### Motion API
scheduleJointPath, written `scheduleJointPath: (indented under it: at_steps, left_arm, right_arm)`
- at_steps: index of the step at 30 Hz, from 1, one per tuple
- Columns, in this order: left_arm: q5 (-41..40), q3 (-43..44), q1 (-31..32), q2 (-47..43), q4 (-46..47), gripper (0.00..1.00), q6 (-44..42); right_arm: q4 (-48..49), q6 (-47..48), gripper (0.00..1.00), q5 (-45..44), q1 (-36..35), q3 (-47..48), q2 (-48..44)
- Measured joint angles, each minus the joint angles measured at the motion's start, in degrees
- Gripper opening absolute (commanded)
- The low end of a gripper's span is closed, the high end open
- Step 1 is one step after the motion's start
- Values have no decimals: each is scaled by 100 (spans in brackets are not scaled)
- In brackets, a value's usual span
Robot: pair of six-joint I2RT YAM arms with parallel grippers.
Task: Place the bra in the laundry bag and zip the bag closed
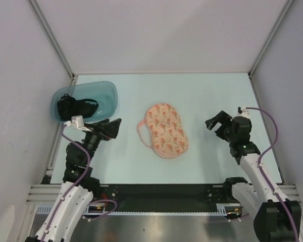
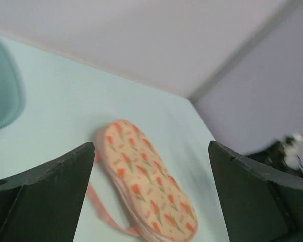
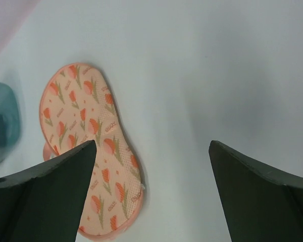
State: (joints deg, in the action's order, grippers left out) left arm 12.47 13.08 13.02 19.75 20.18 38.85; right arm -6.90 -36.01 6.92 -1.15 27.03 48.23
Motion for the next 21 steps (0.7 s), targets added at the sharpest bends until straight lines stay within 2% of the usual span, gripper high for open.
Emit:
scheduleJointPath:
  at_steps: [4,8,10,13,14,16,17,21]
  left_arm:
    - [-1698,1263,7,238,-2000,99,166]
    - [-2398,1963,4,227,-3145,100,149]
    - [-2341,2179,4,227,-3624,100,11]
    - [-2028,2361,4,175,-4140,99,-267]
    - [-1908,2367,4,122,-4260,99,-337]
    - [-1722,2371,4,24,-4489,100,-428]
    - [-1628,2380,4,-20,-4597,99,-455]
    - [-1325,2452,4,-48,-4979,99,-533]
  right_arm:
    - [-144,267,100,-699,-1248,531,479]
    - [-162,566,100,-1322,-2723,1331,1335]
    - [-44,754,99,-1504,-3305,1665,1786]
    - [48,1032,94,-1644,-4048,2138,2531]
    - [55,1145,87,-1672,-4286,2302,2804]
    - [48,1349,83,-1665,-4728,2632,3344]
    - [52,1425,78,-1635,-4896,2776,3595]
    - [24,1639,70,-1425,-5396,3198,4428]
